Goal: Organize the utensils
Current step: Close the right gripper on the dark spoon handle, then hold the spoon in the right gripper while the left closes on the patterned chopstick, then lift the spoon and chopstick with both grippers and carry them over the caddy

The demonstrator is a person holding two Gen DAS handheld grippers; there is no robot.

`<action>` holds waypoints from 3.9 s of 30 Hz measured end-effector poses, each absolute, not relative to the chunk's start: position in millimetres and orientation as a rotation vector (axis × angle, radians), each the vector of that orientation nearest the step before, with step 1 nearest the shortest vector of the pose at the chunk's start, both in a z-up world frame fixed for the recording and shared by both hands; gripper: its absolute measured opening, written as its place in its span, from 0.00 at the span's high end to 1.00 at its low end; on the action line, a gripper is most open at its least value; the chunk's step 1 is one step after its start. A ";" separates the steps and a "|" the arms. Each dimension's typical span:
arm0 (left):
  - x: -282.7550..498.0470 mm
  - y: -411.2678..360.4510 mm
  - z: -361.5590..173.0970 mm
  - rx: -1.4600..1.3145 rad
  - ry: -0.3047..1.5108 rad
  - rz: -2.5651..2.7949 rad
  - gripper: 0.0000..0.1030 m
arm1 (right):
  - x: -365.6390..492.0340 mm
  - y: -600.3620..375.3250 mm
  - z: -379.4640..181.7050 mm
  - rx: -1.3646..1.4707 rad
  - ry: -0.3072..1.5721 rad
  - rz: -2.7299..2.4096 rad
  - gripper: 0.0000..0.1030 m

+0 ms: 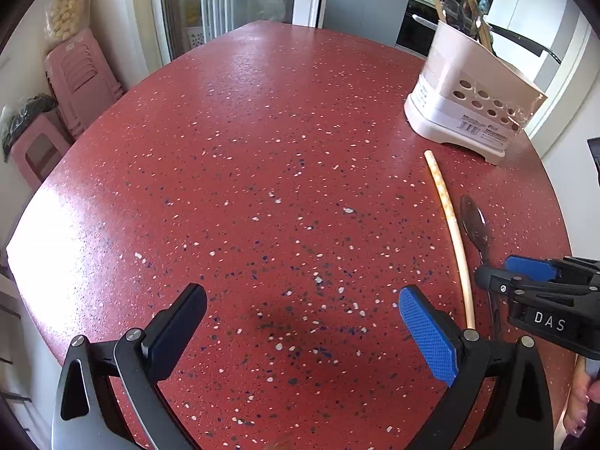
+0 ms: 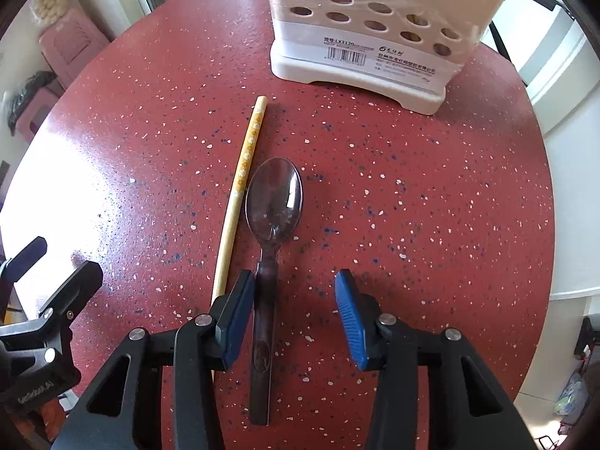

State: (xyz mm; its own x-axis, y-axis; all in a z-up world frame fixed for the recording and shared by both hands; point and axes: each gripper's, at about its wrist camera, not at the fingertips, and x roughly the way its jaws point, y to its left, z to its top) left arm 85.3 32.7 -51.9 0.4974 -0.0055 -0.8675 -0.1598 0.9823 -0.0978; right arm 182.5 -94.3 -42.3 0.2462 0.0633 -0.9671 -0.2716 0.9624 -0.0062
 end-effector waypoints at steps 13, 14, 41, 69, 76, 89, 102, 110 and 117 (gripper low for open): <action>101.2 1.3 -52.3 -0.118 1.109 0.032 0.00 | 189.7 -133.4 -38.2 -0.036 1.296 0.275 0.88; 103.8 -3.2 -52.3 -0.124 1.118 0.010 0.00 | 190.7 -138.5 -40.4 -0.017 1.296 0.278 0.88; 168.3 -87.5 -60.7 0.041 1.231 -0.080 0.05 | 171.8 -227.9 -18.9 0.160 1.237 0.324 0.88; 135.6 -109.3 -33.7 0.080 1.025 -0.213 0.64 | 167.6 -237.2 -13.3 0.193 1.220 0.340 0.88; 120.6 -105.0 -9.2 0.065 0.917 -0.223 0.64 | 166.9 -242.5 -5.3 0.220 1.188 0.364 0.88; 116.1 -94.5 25.7 -0.001 0.773 -0.215 0.64 | 168.8 -259.5 35.4 0.271 1.072 0.414 0.88; 170.6 -68.7 106.8 -0.160 0.578 -0.236 0.64 | 205.8 -271.5 102.6 0.270 0.899 0.450 0.88; 231.6 -44.5 137.9 -0.280 0.469 -0.222 0.64 | 252.7 -269.3 131.4 0.281 0.811 0.417 0.88; 272.8 -43.5 136.1 -0.269 0.387 -0.172 0.64 | 296.4 -260.9 139.5 0.279 0.713 0.419 0.88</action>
